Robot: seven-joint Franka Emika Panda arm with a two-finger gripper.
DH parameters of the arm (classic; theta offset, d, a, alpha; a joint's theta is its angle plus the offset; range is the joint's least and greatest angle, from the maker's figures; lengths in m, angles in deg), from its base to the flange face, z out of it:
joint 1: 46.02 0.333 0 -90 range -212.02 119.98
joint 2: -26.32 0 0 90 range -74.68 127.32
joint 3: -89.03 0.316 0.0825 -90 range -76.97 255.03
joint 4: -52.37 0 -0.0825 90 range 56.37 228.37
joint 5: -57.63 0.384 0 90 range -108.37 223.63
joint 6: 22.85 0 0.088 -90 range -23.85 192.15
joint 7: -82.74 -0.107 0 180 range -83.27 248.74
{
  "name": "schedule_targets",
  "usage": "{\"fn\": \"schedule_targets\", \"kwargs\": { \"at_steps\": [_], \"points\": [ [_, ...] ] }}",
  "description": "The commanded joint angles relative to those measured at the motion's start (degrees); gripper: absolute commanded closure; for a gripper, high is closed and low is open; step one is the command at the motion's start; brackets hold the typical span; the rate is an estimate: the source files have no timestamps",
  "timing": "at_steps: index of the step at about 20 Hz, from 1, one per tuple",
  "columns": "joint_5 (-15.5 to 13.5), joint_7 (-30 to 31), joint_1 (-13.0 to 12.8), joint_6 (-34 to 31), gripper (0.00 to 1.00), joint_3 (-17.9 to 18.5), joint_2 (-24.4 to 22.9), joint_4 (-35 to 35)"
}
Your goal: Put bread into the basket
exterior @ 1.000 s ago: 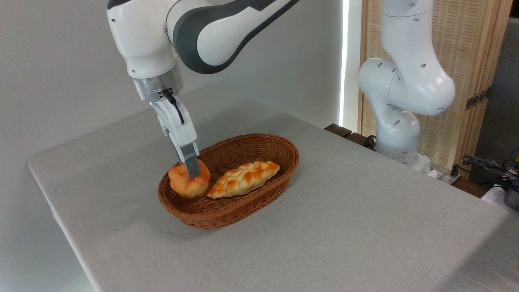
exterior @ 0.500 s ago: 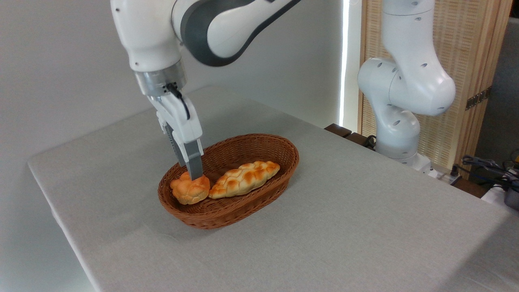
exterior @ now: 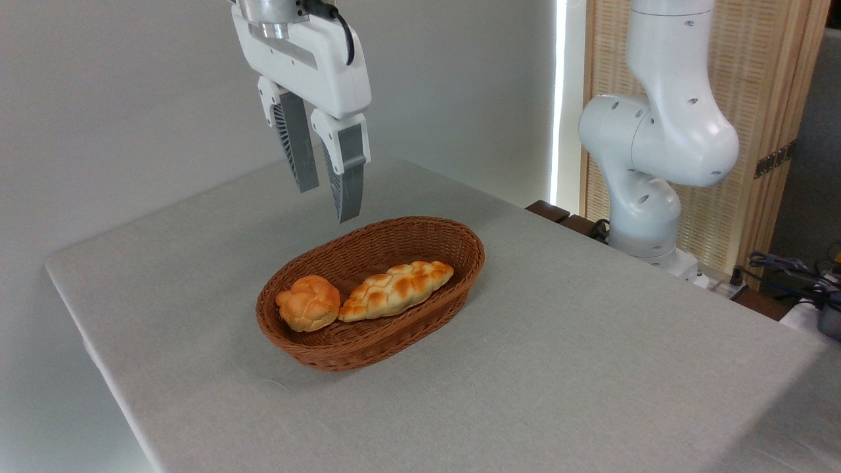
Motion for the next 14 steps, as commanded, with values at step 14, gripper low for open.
{"fn": "schedule_targets", "kwargs": {
  "at_steps": [14],
  "points": [
    [1.2, -1.3, -4.4, 0.3, 0.00, 8.3, 1.6, -1.4]
  ]
}}
